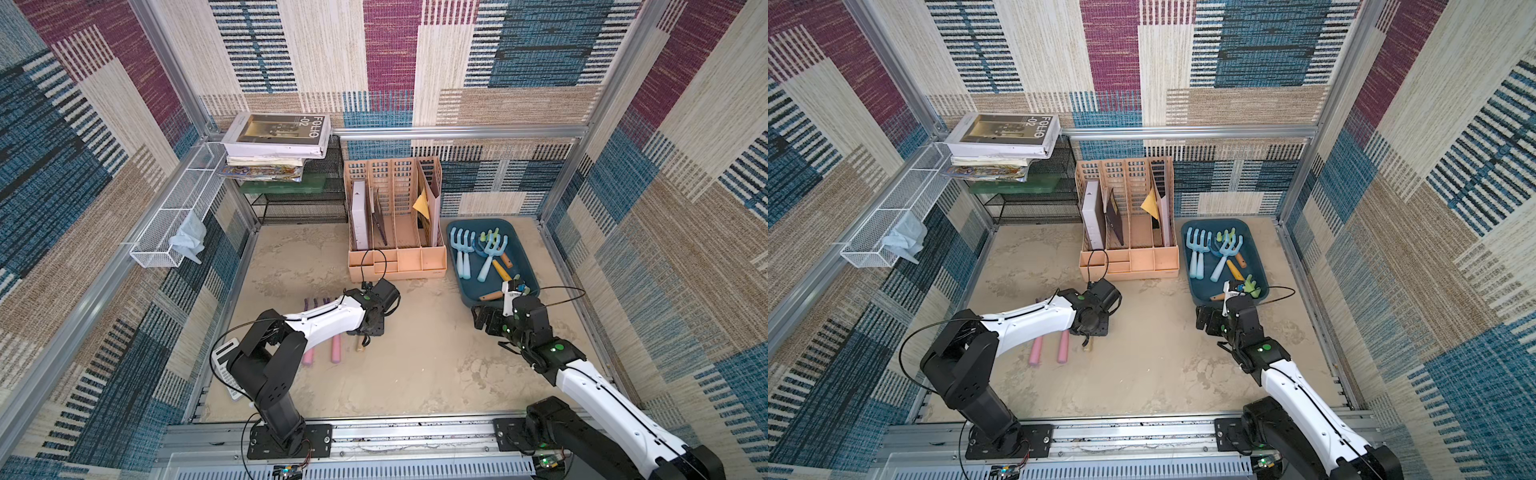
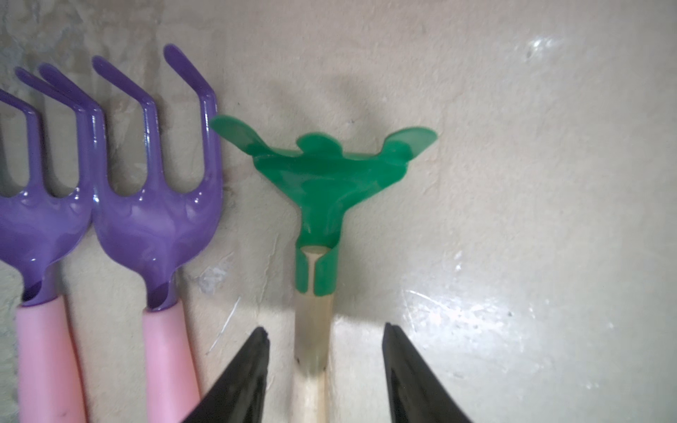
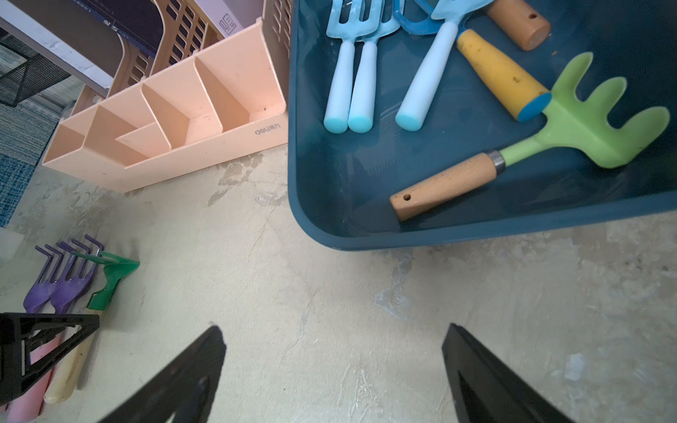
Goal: Take the hand rake out of the storage box
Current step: Move the rake to the center of the board.
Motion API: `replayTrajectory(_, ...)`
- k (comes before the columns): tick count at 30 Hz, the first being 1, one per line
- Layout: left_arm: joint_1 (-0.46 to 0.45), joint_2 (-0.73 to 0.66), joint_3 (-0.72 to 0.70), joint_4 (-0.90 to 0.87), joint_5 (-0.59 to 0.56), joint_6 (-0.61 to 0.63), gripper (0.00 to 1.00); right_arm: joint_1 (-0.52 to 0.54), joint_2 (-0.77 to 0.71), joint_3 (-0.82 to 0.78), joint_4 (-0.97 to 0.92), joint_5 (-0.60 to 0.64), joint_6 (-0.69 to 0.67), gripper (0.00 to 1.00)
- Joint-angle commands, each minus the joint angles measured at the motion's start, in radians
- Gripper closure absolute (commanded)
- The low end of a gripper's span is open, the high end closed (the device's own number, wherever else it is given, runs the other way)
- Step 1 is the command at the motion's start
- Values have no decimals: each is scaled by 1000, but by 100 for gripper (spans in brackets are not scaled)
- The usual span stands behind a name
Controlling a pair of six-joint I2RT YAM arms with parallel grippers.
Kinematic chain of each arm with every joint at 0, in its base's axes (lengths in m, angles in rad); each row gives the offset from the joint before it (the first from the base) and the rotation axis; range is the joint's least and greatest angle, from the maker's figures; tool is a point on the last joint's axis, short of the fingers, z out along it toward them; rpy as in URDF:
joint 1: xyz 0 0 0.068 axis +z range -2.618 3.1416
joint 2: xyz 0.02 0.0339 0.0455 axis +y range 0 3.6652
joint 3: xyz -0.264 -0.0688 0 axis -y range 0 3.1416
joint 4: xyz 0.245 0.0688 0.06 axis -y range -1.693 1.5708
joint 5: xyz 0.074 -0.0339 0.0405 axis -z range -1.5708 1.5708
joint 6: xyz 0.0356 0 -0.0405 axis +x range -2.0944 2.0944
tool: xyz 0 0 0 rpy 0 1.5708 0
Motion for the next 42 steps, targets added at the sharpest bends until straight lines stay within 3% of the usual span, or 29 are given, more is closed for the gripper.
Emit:
replayTrajectory(1, 4, 19, 3, -17, -7, 2, 58, 0, -2, -4, 23, -6, -10, 4)
replayTrajectory(12, 36, 34, -18, 1, -5, -6, 77, 1, 0, -6, 28, -14, -11, 4)
replayTrajectory(20, 48, 24, -33, 23, 13, -5, 80, 2, 6, -7, 34, -17, -11, 4)
replayTrajectory(23, 48, 35, -21, 13, 15, -1, 78, 2, 6, -7, 36, -17, -11, 4)
replayTrajectory(30, 48, 6, 3, -28, 7, 9, 60, 2, 6, -9, 36, -9, -12, 4)
replayTrajectory(36, 48, -114, -3, -69, -17, 30, 56, -5, 16, 0, 30, 4, -16, 5)
replayTrajectory(42, 59, -181, -79, -3, 4, 57, 52, -13, 53, 26, 5, 31, -18, 5)
